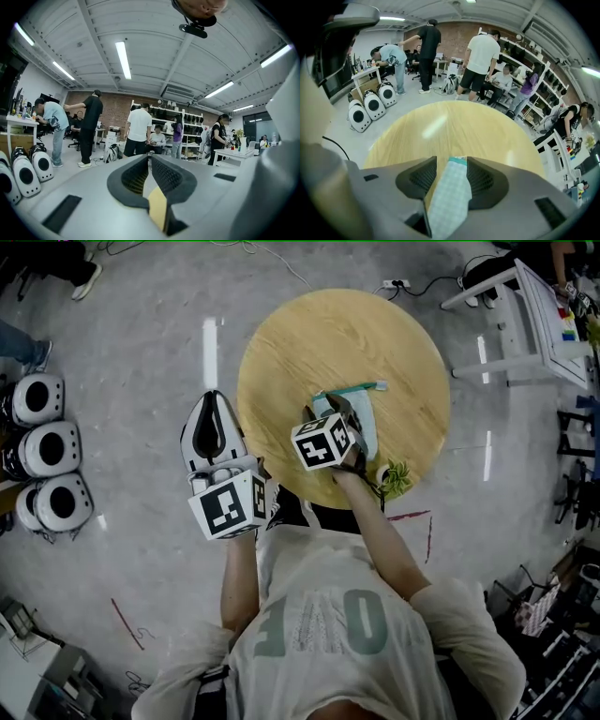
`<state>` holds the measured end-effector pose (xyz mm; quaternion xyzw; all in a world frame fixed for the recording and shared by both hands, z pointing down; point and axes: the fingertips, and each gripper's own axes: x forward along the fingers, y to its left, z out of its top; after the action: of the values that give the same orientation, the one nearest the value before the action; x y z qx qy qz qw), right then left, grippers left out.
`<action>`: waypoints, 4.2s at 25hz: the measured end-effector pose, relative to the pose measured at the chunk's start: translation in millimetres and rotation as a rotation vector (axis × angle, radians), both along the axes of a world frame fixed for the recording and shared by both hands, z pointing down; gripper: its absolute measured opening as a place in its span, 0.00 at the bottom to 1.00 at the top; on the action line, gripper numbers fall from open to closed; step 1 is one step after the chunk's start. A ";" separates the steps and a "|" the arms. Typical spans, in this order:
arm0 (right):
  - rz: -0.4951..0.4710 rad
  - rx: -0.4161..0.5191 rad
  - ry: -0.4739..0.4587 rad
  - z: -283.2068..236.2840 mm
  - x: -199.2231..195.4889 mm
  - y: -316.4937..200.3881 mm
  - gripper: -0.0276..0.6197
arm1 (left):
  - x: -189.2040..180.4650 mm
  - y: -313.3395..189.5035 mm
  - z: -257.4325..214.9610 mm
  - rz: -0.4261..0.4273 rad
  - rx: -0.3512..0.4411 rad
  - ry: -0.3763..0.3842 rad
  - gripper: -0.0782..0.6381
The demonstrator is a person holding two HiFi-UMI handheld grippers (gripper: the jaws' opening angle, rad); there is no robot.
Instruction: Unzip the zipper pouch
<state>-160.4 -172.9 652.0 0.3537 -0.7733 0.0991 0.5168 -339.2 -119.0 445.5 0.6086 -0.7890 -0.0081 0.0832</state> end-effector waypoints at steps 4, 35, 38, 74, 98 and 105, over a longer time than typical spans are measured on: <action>0.023 -0.050 0.041 15.1 3.5 -0.5 0.33 | -2.7 0.7 1.9 -0.006 -0.005 0.010 0.17; 0.007 0.200 -0.377 -180.0 25.7 -42.6 0.10 | 54.3 -31.0 -65.6 0.136 0.138 -0.020 0.17; -0.050 0.282 -0.466 -225.6 42.7 -38.0 0.10 | 79.6 -33.0 -87.3 0.172 0.173 -0.027 0.17; -0.662 0.449 -1.056 -399.9 166.4 81.0 0.09 | 313.2 -14.3 -204.8 1.466 0.073 0.749 0.36; -0.693 0.439 -0.934 -382.9 169.6 75.4 0.09 | 321.6 -4.5 -183.2 1.522 -0.070 0.901 0.21; -0.687 0.438 -0.935 -376.4 171.8 78.8 0.09 | 329.6 -2.7 -171.9 1.509 -0.099 0.838 0.20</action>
<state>11.4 -94.1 275.6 0.1017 -0.9899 -0.0896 0.0412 -9.6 -121.8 273.7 0.9123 -0.0777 -0.1401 0.3769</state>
